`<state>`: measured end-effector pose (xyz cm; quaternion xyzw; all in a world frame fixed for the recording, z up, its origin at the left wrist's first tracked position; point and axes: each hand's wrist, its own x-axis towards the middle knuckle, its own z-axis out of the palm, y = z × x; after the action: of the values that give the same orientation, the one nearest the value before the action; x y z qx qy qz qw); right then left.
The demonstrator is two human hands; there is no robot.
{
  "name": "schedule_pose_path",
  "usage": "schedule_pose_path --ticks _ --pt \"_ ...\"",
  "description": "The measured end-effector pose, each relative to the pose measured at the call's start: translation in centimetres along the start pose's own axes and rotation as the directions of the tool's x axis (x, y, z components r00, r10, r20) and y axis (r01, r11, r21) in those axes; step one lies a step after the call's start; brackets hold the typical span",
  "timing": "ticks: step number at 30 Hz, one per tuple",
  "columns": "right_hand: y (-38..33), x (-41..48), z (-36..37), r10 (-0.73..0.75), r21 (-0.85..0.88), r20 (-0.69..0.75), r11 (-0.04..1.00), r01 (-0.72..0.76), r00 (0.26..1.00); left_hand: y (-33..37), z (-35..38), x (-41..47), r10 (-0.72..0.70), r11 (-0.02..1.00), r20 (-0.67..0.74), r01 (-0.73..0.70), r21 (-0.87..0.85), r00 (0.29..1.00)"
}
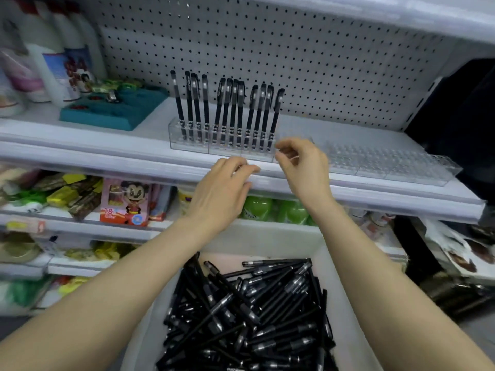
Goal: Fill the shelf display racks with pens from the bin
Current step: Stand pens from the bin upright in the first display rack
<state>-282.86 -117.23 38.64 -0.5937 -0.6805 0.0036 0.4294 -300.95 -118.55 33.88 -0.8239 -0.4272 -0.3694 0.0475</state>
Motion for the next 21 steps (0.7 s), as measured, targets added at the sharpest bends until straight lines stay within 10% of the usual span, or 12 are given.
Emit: schedule_pose_path --ticks 6,11,21 --pt "1.0 -7.3 0.1 0.059 0.059 0.28 0.995 -0.078 0.958 0.9 1.7 -5.3 -0.105 0.994 0.184 0.104 0.013 0.977" --pt "2.6 -11.5 1.6 0.158 -0.183 0.63 0.982 -0.052 0.761 0.2 3.6 -7.4 -0.171 0.985 0.256 0.16 0.063 0.951" --pt "3.1 -12.9 3.9 0.299 -0.385 0.746 0.923 0.018 0.595 0.1 4.2 -7.4 -0.199 0.98 0.189 0.199 0.023 0.962"
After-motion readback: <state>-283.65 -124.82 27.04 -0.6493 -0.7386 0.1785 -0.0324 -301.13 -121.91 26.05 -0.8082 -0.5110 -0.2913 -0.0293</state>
